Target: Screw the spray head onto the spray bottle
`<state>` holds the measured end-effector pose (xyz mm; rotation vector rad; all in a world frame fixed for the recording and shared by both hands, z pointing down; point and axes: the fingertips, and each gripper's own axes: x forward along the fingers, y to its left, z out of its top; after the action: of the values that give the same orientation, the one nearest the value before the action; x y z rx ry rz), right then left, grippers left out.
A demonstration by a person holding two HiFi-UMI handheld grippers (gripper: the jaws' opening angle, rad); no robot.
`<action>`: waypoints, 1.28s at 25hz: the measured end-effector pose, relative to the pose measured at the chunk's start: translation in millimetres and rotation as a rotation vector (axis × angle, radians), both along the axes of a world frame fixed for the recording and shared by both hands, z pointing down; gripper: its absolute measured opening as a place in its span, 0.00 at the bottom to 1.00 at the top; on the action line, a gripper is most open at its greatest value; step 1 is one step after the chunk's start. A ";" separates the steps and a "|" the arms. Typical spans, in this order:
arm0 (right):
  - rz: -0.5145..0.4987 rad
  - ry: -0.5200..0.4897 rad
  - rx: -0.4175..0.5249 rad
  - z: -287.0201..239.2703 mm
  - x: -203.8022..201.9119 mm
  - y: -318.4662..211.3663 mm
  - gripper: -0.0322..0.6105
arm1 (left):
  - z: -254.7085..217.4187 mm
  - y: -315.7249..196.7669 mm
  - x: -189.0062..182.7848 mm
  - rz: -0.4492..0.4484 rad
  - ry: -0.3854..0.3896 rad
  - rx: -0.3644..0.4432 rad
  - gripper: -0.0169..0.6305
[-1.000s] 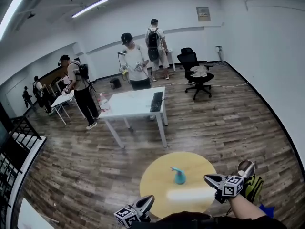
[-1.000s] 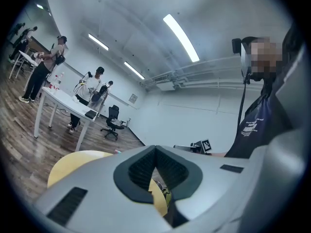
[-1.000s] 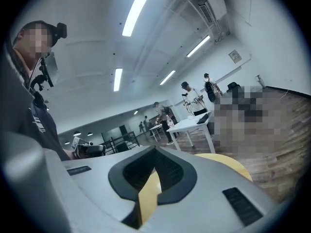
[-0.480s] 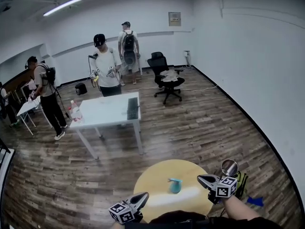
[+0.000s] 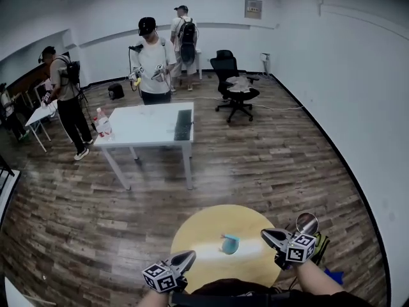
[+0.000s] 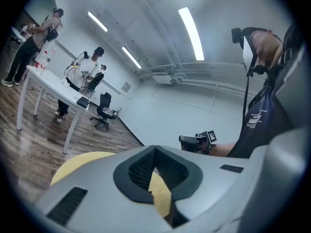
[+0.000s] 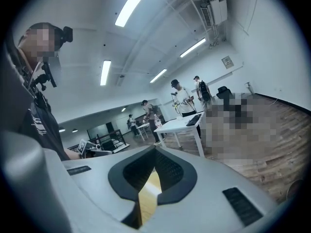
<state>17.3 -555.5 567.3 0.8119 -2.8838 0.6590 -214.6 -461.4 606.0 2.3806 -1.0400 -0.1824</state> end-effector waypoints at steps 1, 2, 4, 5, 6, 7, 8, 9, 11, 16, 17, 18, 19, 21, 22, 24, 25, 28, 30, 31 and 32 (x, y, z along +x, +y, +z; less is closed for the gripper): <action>-0.016 -0.003 -0.001 1.4 3.7 -0.4 0.06 | 2.5 4.3 8.9 -0.015 0.002 -0.008 0.06; -0.034 -0.007 -0.002 2.8 7.5 -2.3 0.06 | 4.3 7.9 19.1 -0.029 0.001 -0.013 0.06; -0.066 -0.020 -0.007 10.9 17.9 -16.2 0.06 | 11.1 6.6 41.9 -0.053 -0.019 -0.026 0.06; -0.077 -0.029 -0.012 18.2 23.9 -27.1 0.06 | 17.4 2.0 52.9 -0.064 -0.033 -0.037 0.06; -0.087 -0.037 -0.015 26.0 29.4 -38.2 0.06 | 24.7 -3.2 62.1 -0.074 -0.048 -0.049 0.06; -0.095 -0.042 -0.016 32.7 34.0 -48.0 0.06 | 31.4 -7.8 68.8 -0.084 -0.063 -0.062 0.06; -0.101 -0.043 -0.014 36.9 37.9 -56.3 0.06 | 36.5 -11.9 73.0 -0.093 -0.078 -0.074 0.06; -0.104 -0.043 -0.011 38.8 41.2 -63.4 0.06 | 39.9 -15.6 75.0 -0.102 -0.093 -0.083 0.06; -0.099 -0.043 -0.008 39.5 46.4 -73.6 0.06 | 44.7 -22.0 74.1 -0.114 -0.120 -0.099 0.06; -0.064 -0.024 0.013 40.2 52.4 -79.5 0.06 | 64.0 -39.3 70.6 -0.073 -0.195 -0.104 0.06; -0.054 -0.016 0.017 41.5 52.2 -80.5 0.06 | 68.6 -44.4 70.9 -0.055 -0.207 -0.104 0.06; -0.042 -0.009 0.019 43.3 51.6 -82.3 0.06 | 74.0 -49.8 71.4 -0.037 -0.219 -0.106 0.06; -0.030 -0.005 0.018 45.8 50.8 -84.8 0.06 | 80.3 -55.4 72.3 -0.019 -0.232 -0.108 0.06; -0.007 0.000 0.013 53.1 49.1 -91.7 0.06 | 97.0 -68.1 74.7 0.017 -0.263 -0.118 0.06; 0.001 0.002 0.010 57.9 47.6 -95.3 0.06 | 107.2 -74.9 76.0 0.034 -0.281 -0.124 0.06; 0.008 0.008 0.002 70.1 43.2 -100.7 0.06 | 129.7 -87.7 78.5 0.065 -0.320 -0.134 0.06; 0.009 0.014 -0.001 76.7 40.9 -102.0 0.06 | 140.8 -92.6 79.8 0.079 -0.338 -0.141 0.06; 0.010 0.030 -0.012 94.1 37.4 -100.4 0.06 | 169.9 -100.7 85.9 0.134 -0.390 -0.169 0.17; 0.012 0.036 -0.028 108.1 37.1 -98.3 0.06 | 190.4 -105.4 90.6 0.175 -0.433 -0.176 0.27; 0.013 0.040 -0.040 116.5 37.2 -97.4 0.07 | 202.2 -108.2 92.6 0.193 -0.459 -0.177 0.34; 0.014 0.044 -0.052 125.0 37.4 -96.8 0.07 | 214.6 -111.0 94.7 0.209 -0.486 -0.179 0.40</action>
<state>54.7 -652.3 692.3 0.8294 -2.8121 0.7050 -119.9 -572.3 820.6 2.3981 -0.9505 0.5663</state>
